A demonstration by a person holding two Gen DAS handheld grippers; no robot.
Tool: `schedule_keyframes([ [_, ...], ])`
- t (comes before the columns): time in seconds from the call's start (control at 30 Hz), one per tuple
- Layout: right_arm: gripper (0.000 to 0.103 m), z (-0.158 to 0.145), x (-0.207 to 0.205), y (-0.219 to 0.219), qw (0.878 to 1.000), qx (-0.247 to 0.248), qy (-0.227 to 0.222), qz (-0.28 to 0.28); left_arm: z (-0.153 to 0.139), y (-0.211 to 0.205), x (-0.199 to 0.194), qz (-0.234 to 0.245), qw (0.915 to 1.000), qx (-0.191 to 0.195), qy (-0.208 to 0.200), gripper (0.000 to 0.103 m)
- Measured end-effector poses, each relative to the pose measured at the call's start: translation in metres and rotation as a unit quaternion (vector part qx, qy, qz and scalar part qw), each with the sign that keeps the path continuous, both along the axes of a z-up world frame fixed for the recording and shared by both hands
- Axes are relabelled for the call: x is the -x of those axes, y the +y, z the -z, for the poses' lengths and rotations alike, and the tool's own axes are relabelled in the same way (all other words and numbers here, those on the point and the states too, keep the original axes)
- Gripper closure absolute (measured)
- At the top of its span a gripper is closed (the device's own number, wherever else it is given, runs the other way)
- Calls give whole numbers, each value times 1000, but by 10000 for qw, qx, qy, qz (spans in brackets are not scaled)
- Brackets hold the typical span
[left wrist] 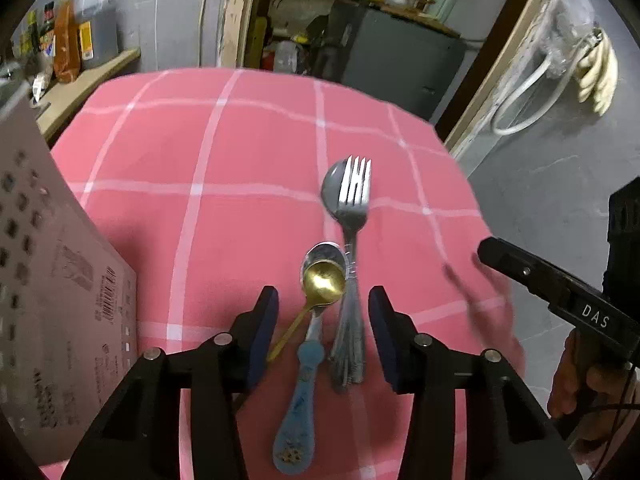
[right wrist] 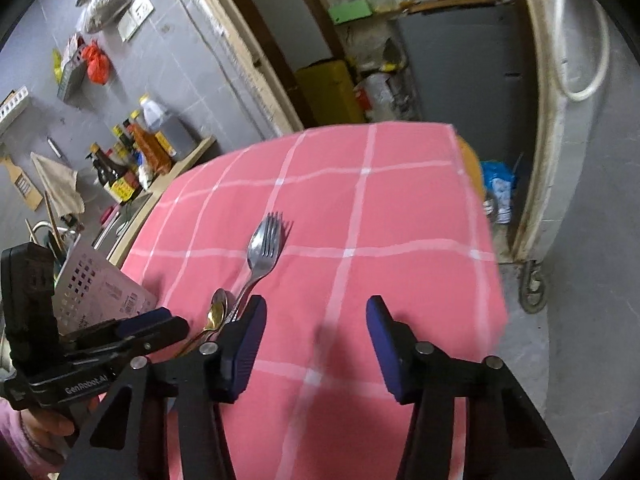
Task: Organize utensils
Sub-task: 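Move both grippers back down to the remaining spoons and fork, then grasp the gold and blue-handled spoons with the left gripper while the right grasps the fork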
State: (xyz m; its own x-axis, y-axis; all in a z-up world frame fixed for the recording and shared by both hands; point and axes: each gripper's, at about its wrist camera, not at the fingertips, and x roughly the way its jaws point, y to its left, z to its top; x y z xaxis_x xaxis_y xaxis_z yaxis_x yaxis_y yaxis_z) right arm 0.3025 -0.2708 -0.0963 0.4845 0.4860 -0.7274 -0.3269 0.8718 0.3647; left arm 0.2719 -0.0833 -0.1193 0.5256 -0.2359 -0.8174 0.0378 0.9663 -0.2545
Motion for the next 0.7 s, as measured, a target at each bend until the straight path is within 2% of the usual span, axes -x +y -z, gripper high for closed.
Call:
schedule_keyframes([
  [0.23, 65, 18, -25, 22, 9990, -47, 257, -367, 18, 2, -15, 64, 9992, -62, 391, 74],
  [0.43, 66, 26, -44, 38, 9978, -12, 329, -579, 21, 0, -19, 95, 9993, -88, 340, 75],
  [0.5, 69, 28, -49, 43, 9974, 4, 344, -630, 21, 0, -22, 103, 9992, -152, 356, 82],
  [0.57, 70, 31, -55, 48, 9970, 30, 369, -675, 22, -1, -27, 66, 9990, -210, 378, 93],
  [0.7, 70, 32, -66, 56, 9968, 27, 333, -726, 24, 6, -31, -72, 9989, 86, 446, 95],
])
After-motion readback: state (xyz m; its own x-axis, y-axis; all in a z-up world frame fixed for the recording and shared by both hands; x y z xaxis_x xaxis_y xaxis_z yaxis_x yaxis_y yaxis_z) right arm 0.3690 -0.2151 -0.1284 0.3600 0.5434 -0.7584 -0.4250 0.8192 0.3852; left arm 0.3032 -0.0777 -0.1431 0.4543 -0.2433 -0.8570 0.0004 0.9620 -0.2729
